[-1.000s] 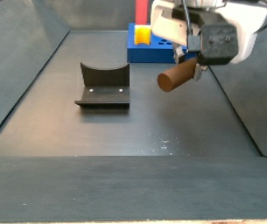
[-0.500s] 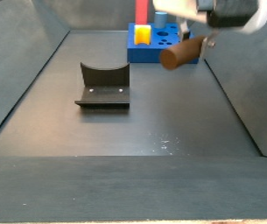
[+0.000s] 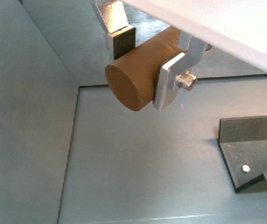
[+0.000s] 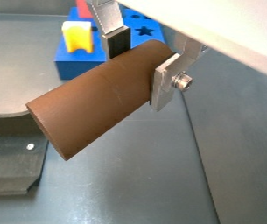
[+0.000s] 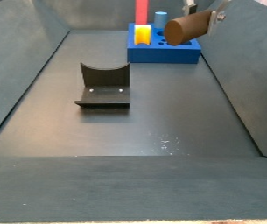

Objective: Pick up the round object. Move up. Place the round object on the fixture. Regrasp the round object. Move to above the board. Insert the round object.
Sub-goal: Place the round object on the fixture.

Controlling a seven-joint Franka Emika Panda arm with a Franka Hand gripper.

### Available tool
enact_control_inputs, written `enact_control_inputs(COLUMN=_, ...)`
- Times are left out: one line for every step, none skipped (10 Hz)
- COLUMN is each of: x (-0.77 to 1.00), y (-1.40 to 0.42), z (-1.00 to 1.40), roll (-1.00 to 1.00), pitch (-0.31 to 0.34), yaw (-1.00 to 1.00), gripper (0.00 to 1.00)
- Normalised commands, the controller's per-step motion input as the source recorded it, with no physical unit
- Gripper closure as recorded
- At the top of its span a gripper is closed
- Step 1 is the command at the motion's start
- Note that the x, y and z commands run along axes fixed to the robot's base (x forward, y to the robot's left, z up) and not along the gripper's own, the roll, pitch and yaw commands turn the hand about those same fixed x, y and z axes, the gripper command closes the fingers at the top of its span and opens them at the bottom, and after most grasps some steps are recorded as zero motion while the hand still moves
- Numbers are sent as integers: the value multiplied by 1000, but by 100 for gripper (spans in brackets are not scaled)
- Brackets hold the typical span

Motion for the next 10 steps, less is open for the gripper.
enact_control_inputs(x=1000, y=-246, z=-303, roll=33, pitch=-83, yaw=1000, gripper=100)
enact_control_inputs(x=1000, y=-232, z=-292, roll=34, pitch=-86, yaw=1000, gripper=100)
enact_control_inputs(x=1000, y=-211, z=-268, roll=32, pitch=-84, yaw=1000, gripper=100)
enact_control_inputs(x=1000, y=-196, z=-249, roll=31, pitch=-84, yaw=1000, gripper=100)
enact_control_inputs(x=1000, y=-188, z=-243, roll=32, pitch=-84, yaw=1000, gripper=100)
enact_control_inputs(x=1000, y=-173, z=-229, roll=35, pitch=-89, yaw=1000, gripper=100)
enact_control_inputs(x=1000, y=-167, z=-221, roll=36, pitch=-87, yaw=1000, gripper=100)
enact_control_inputs(x=1000, y=-155, z=-208, roll=42, pitch=-87, yaw=1000, gripper=100)
enact_control_inputs(x=1000, y=-147, z=-199, roll=48, pitch=-89, yaw=1000, gripper=100)
enact_control_inputs(x=1000, y=-137, z=-193, roll=58, pitch=-97, yaw=1000, gripper=100)
